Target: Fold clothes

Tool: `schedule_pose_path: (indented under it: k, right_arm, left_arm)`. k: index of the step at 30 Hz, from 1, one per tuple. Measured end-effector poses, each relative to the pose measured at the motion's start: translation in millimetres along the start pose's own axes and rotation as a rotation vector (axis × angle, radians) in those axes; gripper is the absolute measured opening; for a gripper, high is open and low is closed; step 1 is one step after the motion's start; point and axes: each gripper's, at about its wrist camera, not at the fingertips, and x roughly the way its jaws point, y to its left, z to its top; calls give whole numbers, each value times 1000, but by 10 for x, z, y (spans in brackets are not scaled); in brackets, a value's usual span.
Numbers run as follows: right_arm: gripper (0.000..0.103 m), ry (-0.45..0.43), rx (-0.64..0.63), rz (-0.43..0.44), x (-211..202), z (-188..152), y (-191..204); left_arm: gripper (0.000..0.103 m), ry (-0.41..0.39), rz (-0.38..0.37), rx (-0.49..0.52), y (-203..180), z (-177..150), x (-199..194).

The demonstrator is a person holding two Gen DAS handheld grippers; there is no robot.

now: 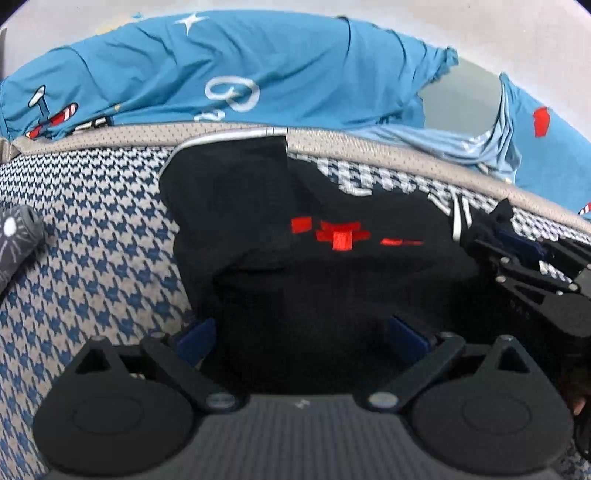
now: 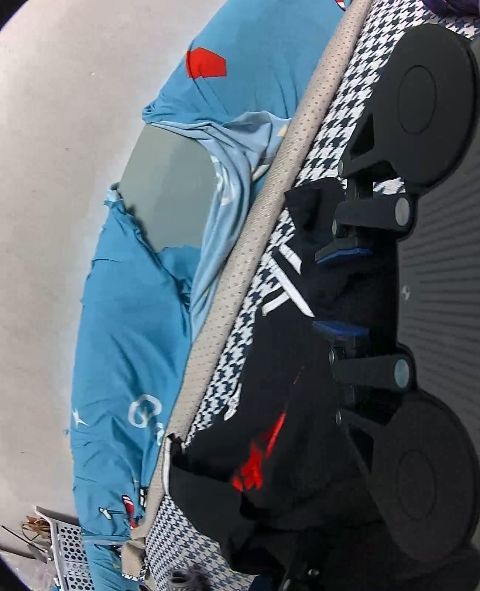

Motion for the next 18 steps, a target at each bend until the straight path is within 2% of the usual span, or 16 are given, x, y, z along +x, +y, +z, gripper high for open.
schedule_pose_path:
  k: [4,7,11,18]
  right_arm:
    - [18,9,7,-3,-12,-11,-29]
    - [13,1,40,-9,-62,-2,-75]
    - [11,-16,92,-20,-141,18,-152]
    - [10,-57,239,-28,-320,21,-397]
  left_arm:
    - [99,40,16,-21,26,-29,81]
    - [99,67,27,-39,63,-44,133]
    - [99,95,38,-49,98,-80,180]
    - [101,92,55,-22,95,-126,191]
